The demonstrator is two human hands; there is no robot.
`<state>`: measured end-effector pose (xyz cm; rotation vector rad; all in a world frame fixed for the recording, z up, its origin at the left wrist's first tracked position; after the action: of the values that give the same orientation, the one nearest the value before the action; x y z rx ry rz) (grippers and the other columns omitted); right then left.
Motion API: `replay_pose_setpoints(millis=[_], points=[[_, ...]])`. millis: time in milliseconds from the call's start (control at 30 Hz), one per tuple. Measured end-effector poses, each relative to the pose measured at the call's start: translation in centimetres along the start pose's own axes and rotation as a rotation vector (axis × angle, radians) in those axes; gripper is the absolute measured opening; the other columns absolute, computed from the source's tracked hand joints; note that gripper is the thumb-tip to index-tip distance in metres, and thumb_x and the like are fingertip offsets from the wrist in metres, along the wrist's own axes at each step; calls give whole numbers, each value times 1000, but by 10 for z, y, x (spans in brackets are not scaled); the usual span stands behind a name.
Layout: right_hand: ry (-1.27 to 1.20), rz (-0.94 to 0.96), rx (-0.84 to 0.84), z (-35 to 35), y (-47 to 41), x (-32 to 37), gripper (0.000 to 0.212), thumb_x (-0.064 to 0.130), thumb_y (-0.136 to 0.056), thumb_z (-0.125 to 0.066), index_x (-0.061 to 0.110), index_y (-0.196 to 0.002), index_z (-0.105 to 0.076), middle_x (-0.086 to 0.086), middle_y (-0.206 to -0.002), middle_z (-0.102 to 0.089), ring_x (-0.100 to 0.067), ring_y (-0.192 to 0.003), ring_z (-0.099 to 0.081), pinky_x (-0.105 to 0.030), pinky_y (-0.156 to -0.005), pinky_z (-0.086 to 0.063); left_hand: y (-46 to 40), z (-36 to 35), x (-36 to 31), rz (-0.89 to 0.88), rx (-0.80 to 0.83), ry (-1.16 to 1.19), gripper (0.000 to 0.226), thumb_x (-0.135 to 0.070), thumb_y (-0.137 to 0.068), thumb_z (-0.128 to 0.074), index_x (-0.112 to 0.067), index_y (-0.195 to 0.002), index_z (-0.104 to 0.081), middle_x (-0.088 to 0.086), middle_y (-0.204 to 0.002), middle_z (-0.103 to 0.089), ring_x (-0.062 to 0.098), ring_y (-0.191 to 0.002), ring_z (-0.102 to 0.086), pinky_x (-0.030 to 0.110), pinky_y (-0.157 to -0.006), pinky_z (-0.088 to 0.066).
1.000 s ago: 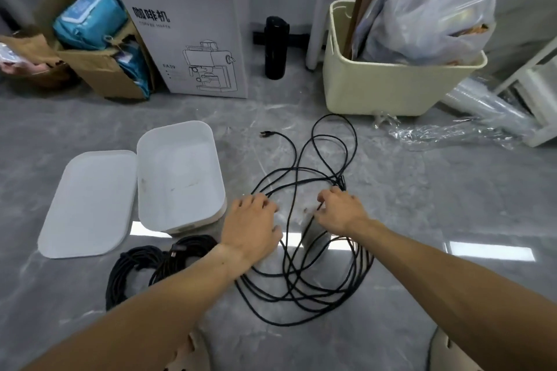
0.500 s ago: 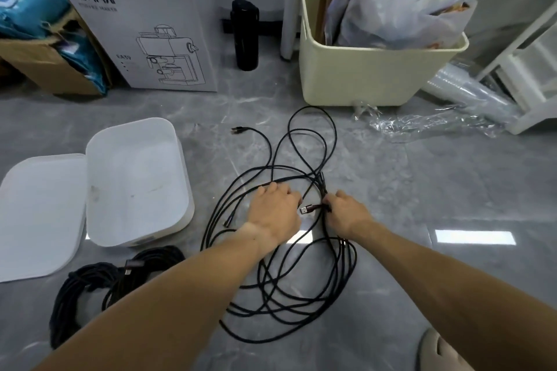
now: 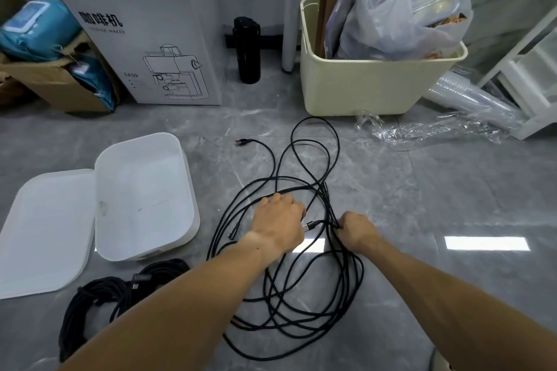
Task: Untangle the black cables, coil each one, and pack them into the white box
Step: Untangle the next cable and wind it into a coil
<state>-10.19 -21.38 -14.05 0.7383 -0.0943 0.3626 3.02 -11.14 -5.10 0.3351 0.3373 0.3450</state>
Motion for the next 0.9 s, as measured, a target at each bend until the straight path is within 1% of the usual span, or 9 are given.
replay_pose_setpoints(millis=[100,267,333,400,500,667,733,800,900], points=[[-26,20,-15,-2,0,3,9,12,-94,-49,10,-88,-57,-10,-98,-62,-26,-83,-56,-28,-70,-42,-1,-14,0,29,50,32,36,-22,-98,-49,-21,-134,-55,3,-138,-52,24,-128,-46,37,-109,-32],[-58,66,-54,-4,0,9,13,6,-94,-46,5,-105,-52,-14,-119,-54,-27,-97,-51,-27,-77,-36,3,-53,5,113,202,142,38,-21,-96,-50,-19,-133,-56,4,-133,-57,25,-120,-55,35,-98,-46],[-118,75,-34,-4,1,8,10,4,-93,-45,9,-101,-48,-11,-113,-53,-25,-95,-49,-25,-74,-36,6,-65,6,125,250,163,37,-24,-96,-53,-18,-132,-55,5,-132,-58,25,-119,-56,35,-97,-47],[-233,46,-4,-5,1,4,8,5,-92,-46,13,-94,-45,-6,-101,-52,-22,-87,-48,-25,-62,-36,9,-75,7,147,278,174,36,-28,-96,-54,-16,-130,-54,6,-131,-58,26,-117,-56,36,-96,-48],[-408,-3,59,-8,0,-2,16,3,-89,-50,17,-83,-45,-3,-82,-51,-21,-74,-48,-27,-58,-39,9,-85,11,187,299,207,36,-30,-97,-54,-15,-130,-53,6,-130,-57,25,-116,-57,35,-94,-49],[-590,-25,307,-20,9,4,22,-9,-87,-50,13,-90,-52,-7,-76,-55,-16,-61,-51,-24,-52,-41,10,-95,12,213,319,273,44,-27,-99,-51,-21,-142,-46,6,-135,-56,25,-122,-54,34,-97,-46],[-582,-20,333,-22,11,5,24,-12,-86,-50,12,-90,-52,-9,-77,-55,-17,-62,-52,-25,-55,-43,11,-100,11,227,334,312,48,-27,-100,-50,-24,-147,-40,6,-140,-54,26,-125,-53,34,-100,-46],[-522,-26,313,-25,7,4,25,-12,-84,-50,12,-85,-51,-11,-83,-54,-21,-70,-52,-29,-65,-48,11,-105,11,242,344,369,51,-32,-100,-50,-27,-149,-36,5,-144,-52,26,-127,-52,35,-103,-45],[-284,-23,181,-26,3,1,14,-5,-87,-52,8,-82,-57,-13,-87,-58,-25,-77,-56,-29,-69,-48,12,-107,2,238,365,472,54,-45,-99,-47,-25,-148,-39,3,-147,-49,24,-132,-48,32,-105,-41]])
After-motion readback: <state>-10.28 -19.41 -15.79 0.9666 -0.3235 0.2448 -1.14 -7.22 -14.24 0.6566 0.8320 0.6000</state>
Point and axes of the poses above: each hand's wrist, its own y-axis away from the middle knuckle, its own z-axis out of the back of the hand, x = y × z, the point moved 8 cm from there along -y, towards the middle knuckle
